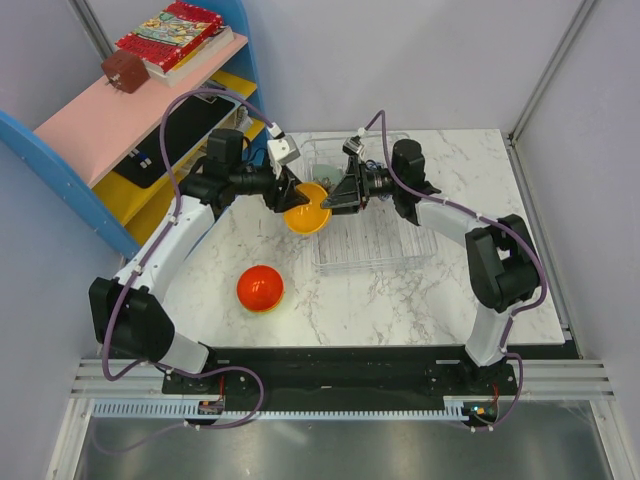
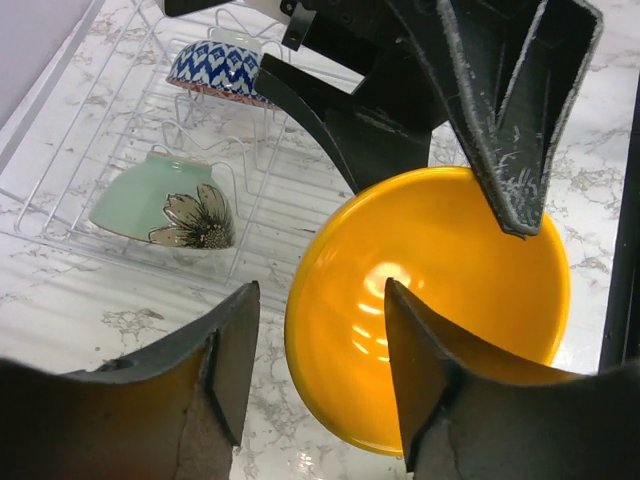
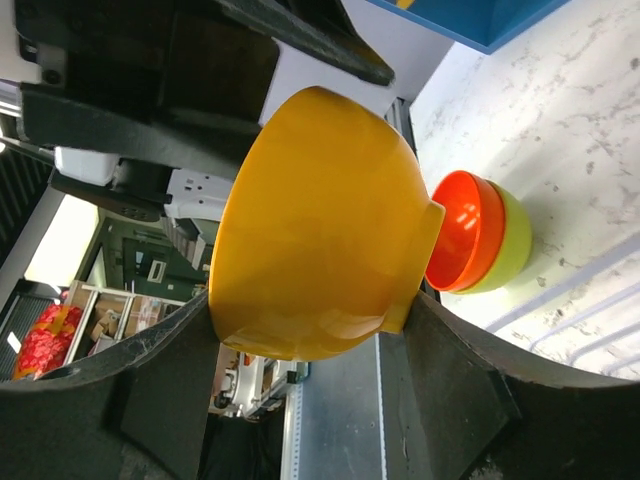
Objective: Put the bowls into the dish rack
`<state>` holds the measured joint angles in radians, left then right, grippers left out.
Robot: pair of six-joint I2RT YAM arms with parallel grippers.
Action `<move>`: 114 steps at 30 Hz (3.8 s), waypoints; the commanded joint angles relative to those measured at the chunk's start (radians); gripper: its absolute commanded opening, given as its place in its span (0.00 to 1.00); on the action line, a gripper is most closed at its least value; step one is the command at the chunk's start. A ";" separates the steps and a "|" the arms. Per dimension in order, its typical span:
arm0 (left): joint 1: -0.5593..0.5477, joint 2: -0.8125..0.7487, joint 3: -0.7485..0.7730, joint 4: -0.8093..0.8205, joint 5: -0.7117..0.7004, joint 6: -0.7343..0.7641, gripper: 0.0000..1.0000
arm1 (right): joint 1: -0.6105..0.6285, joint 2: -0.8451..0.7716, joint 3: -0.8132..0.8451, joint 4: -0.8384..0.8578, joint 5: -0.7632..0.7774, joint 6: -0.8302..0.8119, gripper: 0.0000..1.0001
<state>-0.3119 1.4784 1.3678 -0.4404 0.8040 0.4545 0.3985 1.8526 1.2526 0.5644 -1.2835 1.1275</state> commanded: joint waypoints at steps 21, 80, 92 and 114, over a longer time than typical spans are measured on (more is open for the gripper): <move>0.255 -0.119 -0.183 -0.093 0.001 0.006 1.00 | -0.110 -0.165 0.309 -1.174 0.663 -1.010 0.00; 0.306 -0.208 -0.417 -0.064 0.041 0.050 1.00 | 0.338 0.099 0.134 -1.192 1.995 -1.410 0.98; 0.306 -0.214 -0.417 -0.063 0.035 0.055 1.00 | 0.341 -0.010 0.123 -1.155 2.092 -1.473 0.98; 0.270 -0.176 -0.423 -0.400 -0.023 0.470 0.97 | 0.258 0.030 0.107 -0.951 2.204 -1.582 0.98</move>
<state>-0.0223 1.2846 0.9634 -0.7895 0.8089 0.8162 0.6552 1.8816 1.3281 -0.4240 0.8997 -0.4500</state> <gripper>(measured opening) 0.977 0.976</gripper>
